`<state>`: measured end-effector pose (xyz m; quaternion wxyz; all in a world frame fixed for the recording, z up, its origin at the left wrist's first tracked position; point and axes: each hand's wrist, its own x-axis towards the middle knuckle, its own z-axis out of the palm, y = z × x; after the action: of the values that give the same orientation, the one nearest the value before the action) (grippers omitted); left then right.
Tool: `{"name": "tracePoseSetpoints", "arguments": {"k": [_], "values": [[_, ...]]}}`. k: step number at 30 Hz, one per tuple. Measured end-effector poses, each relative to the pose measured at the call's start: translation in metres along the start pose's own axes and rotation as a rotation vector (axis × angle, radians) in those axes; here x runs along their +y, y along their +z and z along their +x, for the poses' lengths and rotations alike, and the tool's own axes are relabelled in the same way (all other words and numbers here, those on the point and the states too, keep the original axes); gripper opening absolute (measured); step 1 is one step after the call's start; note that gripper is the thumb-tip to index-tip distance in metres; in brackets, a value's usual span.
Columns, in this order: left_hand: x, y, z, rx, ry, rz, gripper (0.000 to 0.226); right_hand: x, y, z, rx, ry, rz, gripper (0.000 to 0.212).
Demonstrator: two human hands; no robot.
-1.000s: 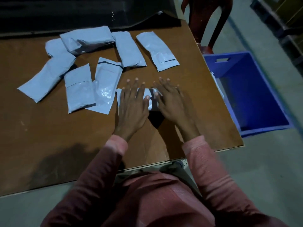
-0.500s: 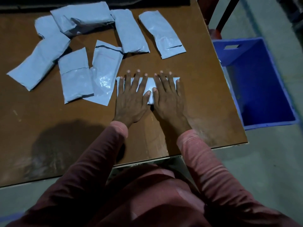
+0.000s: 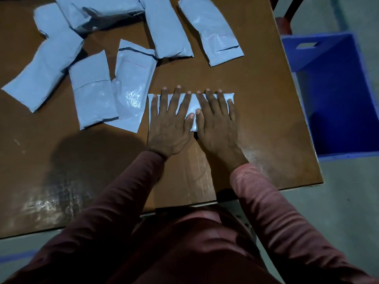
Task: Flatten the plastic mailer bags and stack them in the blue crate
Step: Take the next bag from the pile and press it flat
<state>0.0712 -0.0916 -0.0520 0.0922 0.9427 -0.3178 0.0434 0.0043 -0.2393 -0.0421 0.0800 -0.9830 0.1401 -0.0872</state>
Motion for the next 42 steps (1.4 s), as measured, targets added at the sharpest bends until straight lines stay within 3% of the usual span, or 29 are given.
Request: {"name": "tracePoseSetpoints", "arguments": {"k": [14,19,26,42], "values": [[0.001,0.001,0.001,-0.04,0.01,0.002,0.062,-0.002,-0.002,-0.001,-0.042,0.013,0.004,0.054],[-0.001,-0.011,0.002,-0.102,0.004,-0.077,0.066,0.003,-0.012,0.002,-0.153,-0.028,0.058,0.058],[-0.006,-0.025,0.026,-0.006,-0.108,-0.074,0.06,0.013,-0.017,0.038,-0.082,0.029,0.137,0.055],[-0.008,-0.006,0.03,0.025,-0.077,0.026,0.057,0.017,0.001,0.046,-0.087,0.116,-0.06,0.057]]}}
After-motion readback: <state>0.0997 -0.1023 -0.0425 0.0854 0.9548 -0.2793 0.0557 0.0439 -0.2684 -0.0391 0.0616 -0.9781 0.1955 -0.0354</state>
